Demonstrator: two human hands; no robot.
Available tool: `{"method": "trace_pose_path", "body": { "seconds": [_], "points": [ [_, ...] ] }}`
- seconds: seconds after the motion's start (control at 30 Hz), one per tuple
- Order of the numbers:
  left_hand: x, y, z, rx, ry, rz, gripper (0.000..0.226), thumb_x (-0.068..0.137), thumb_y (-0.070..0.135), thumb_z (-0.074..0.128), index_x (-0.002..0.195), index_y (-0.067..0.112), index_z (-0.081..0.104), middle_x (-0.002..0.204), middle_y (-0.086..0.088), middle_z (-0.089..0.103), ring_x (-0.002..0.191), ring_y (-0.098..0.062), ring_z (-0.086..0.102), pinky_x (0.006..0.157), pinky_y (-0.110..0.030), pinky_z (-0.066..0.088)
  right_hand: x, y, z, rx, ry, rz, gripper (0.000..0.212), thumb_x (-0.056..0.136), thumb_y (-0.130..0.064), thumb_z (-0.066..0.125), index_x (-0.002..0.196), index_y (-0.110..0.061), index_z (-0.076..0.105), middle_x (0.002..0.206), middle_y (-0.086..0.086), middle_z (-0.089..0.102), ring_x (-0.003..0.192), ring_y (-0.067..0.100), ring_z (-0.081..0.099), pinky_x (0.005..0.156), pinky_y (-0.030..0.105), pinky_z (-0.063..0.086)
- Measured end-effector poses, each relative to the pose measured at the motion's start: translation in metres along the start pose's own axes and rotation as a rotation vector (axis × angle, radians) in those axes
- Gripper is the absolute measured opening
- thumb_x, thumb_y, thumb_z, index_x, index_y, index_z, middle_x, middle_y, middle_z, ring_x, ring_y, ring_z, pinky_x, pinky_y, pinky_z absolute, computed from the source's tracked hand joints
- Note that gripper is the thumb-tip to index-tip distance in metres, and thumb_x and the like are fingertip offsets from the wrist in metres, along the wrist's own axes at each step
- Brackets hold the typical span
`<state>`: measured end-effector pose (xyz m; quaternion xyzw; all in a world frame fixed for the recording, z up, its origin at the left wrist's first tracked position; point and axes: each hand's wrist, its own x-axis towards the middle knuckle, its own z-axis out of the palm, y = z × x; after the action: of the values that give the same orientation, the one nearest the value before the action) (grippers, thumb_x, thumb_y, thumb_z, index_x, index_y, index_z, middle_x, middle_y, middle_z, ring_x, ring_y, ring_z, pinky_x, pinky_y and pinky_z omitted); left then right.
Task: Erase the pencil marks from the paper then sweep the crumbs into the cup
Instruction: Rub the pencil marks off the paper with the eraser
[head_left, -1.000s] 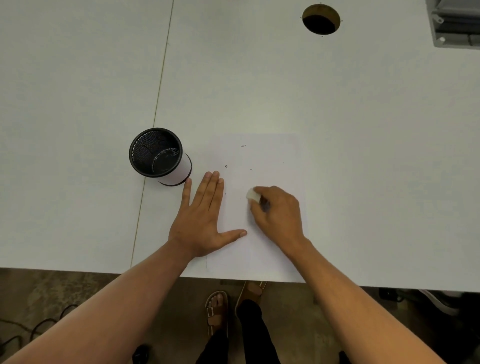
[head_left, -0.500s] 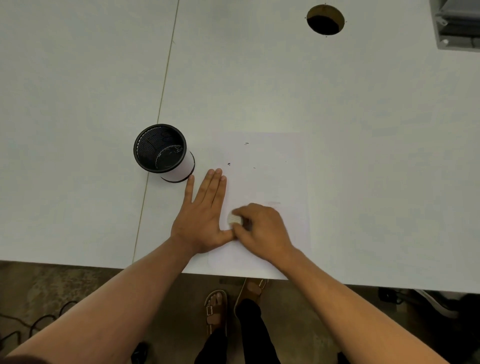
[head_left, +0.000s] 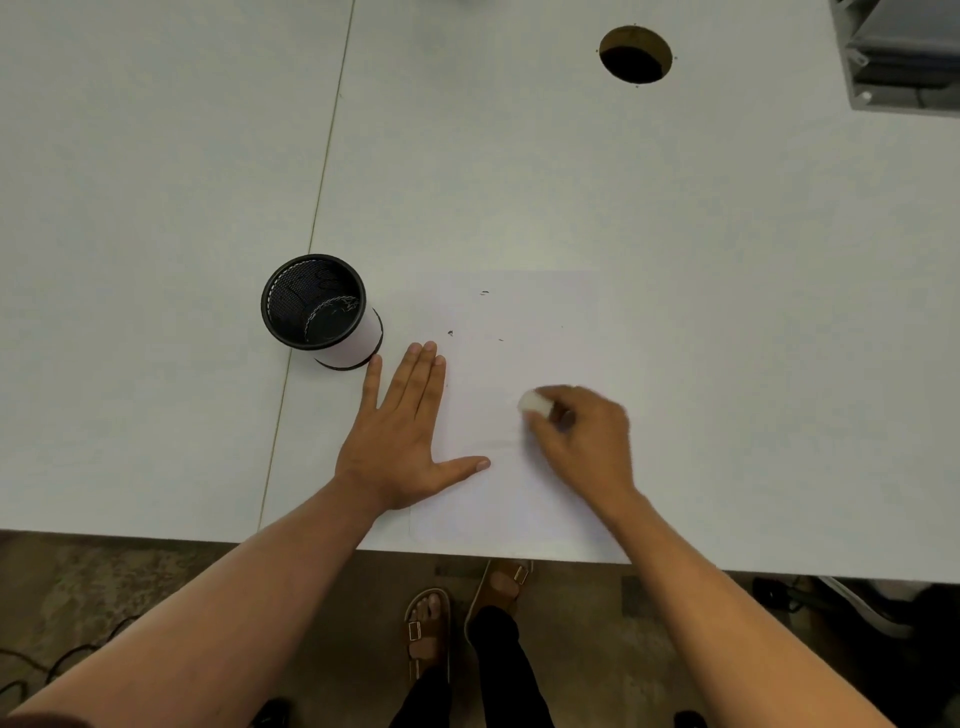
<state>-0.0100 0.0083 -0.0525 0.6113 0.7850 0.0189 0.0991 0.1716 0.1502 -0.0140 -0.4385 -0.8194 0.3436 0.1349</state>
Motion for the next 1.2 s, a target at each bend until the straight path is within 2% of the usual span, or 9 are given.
{"method": "trace_pose_path", "body": {
  "seconds": [0.1,0.17,0.23,0.43,0.63,0.83,0.93,1.03,1.2],
  "points": [
    [0.0,0.0,0.0,-0.006,-0.002,-0.001,0.116,0.086,0.089,0.019,0.16,0.002,0.006,0.17,-0.014,0.0,0.158,-0.026,-0.002,0.125,-0.059,-0.001,0.003,0.01,-0.008,0.026,0.15,0.083,0.018,0.084,-0.023,0.069,0.1,-0.015,0.071,0.083,-0.005,0.068,0.069,0.008,0.058,0.066,0.02,0.049],
    [0.0,0.0,0.001,-0.003,-0.006,-0.003,0.116,0.085,0.09,0.018,0.16,0.001,0.005,0.17,-0.013,0.0,0.158,-0.025,-0.003,0.125,-0.059,0.0,-0.008,0.009,-0.003,0.013,0.115,0.061,0.02,0.085,-0.023,0.068,0.103,-0.014,0.07,0.084,-0.005,0.067,0.07,0.007,0.057,0.065,0.012,0.043],
    [0.0,0.0,0.001,0.0,-0.004,-0.004,0.117,0.085,0.09,0.017,0.16,0.001,0.006,0.17,-0.014,0.0,0.158,-0.025,-0.003,0.125,-0.059,0.001,-0.018,0.009,0.001,0.021,0.083,0.042,0.021,0.085,-0.022,0.068,0.105,-0.014,0.069,0.086,-0.005,0.068,0.071,0.006,0.057,0.066,0.01,0.04],
    [0.0,0.0,0.0,-0.018,-0.008,-0.008,0.117,0.085,0.09,0.016,0.16,0.002,0.006,0.17,-0.013,0.0,0.158,-0.024,-0.003,0.125,-0.059,0.0,-0.03,0.014,0.002,0.047,0.07,0.043,0.02,0.086,-0.024,0.066,0.104,-0.016,0.069,0.085,-0.007,0.067,0.072,0.006,0.058,0.066,0.021,0.048],
    [-0.002,-0.001,-0.001,-0.039,-0.013,-0.008,0.115,0.086,0.089,0.014,0.16,0.001,0.005,0.17,-0.014,-0.001,0.157,-0.023,-0.006,0.124,-0.058,-0.002,-0.03,0.013,0.005,0.03,0.077,0.051,0.022,0.087,-0.026,0.065,0.106,-0.016,0.068,0.087,-0.007,0.067,0.073,0.003,0.056,0.067,0.009,0.039],
    [-0.019,0.008,-0.005,-0.142,0.056,0.035,0.105,0.092,0.083,0.022,0.161,0.006,0.005,0.17,-0.013,0.0,0.157,-0.022,-0.005,0.125,-0.053,-0.001,-0.033,0.01,0.003,0.041,0.084,0.069,0.023,0.088,-0.026,0.064,0.108,-0.016,0.068,0.089,-0.005,0.067,0.075,0.005,0.056,0.068,0.008,0.038],
    [-0.027,0.017,-0.002,-0.137,0.038,0.071,0.104,0.092,0.083,0.022,0.162,0.008,0.007,0.17,-0.011,0.0,0.158,-0.023,-0.003,0.124,-0.055,0.001,-0.034,0.008,0.005,0.032,0.099,0.07,0.024,0.089,-0.026,0.063,0.11,-0.016,0.066,0.092,-0.004,0.067,0.076,0.004,0.055,0.069,0.007,0.038],
    [-0.027,0.025,0.004,-0.114,0.013,0.067,0.104,0.09,0.085,0.021,0.162,0.011,0.005,0.171,-0.009,-0.001,0.158,-0.023,-0.003,0.123,-0.059,-0.002,-0.034,0.007,0.007,0.017,0.109,0.09,0.025,0.09,-0.029,0.062,0.111,-0.017,0.066,0.094,-0.005,0.067,0.078,0.003,0.055,0.073,0.013,0.044],
    [-0.026,0.03,0.011,-0.042,-0.008,0.03,0.109,0.089,0.086,0.019,0.161,0.007,0.005,0.17,-0.012,0.002,0.158,-0.026,0.001,0.122,-0.064,-0.002,-0.039,0.0,0.009,0.026,0.165,0.17,0.023,0.089,-0.03,0.062,0.109,-0.019,0.067,0.09,-0.008,0.066,0.075,0.003,0.056,0.071,0.018,0.05]
  ]
}}
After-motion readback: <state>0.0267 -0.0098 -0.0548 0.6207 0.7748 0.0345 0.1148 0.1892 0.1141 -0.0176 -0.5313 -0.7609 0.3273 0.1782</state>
